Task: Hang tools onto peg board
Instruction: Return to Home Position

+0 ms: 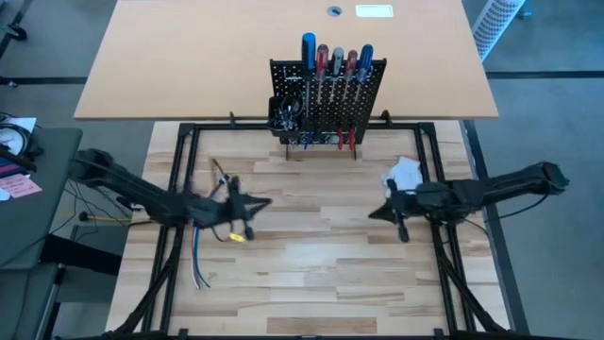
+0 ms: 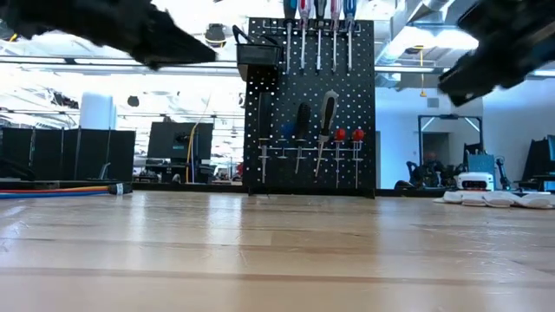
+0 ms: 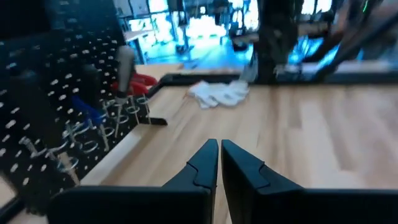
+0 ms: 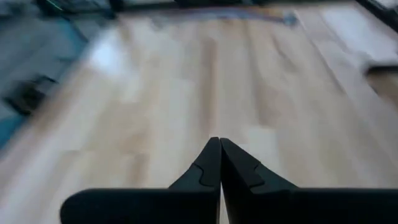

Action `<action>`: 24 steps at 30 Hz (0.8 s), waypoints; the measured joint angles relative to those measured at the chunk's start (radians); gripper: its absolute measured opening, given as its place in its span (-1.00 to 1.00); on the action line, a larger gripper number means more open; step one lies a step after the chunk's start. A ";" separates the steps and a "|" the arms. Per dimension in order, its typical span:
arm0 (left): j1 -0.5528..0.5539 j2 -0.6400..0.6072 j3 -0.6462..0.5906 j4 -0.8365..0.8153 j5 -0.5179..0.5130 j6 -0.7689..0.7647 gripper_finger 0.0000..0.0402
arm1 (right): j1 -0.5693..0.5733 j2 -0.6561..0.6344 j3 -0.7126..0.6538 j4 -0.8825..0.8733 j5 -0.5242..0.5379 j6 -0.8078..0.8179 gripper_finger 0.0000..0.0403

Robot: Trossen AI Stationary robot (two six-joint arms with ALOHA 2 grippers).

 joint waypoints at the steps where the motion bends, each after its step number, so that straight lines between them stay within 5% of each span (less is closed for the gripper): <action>1: 0.009 -0.064 -0.035 -0.003 0.019 -0.020 -0.93 | 0.030 -0.037 -0.010 0.004 0.000 0.008 -0.96; 6: 0.048 -0.391 -0.218 -0.007 0.134 -0.097 -0.93 | 0.125 -0.198 -0.069 0.057 0.001 -0.033 -0.96; 14: 0.101 -0.768 -0.386 -0.100 0.155 -0.164 -0.95 | 0.112 -0.474 -0.193 0.072 -0.070 -0.030 -0.96; 18: 0.166 -0.861 -0.412 -0.136 0.291 -0.237 -0.99 | 0.079 -0.608 -0.248 0.076 -0.172 -0.002 -0.96; 24: 0.248 -0.843 -0.413 -0.153 0.417 -0.250 -1.00 | 0.033 -0.600 -0.298 0.156 -0.293 0.064 -0.96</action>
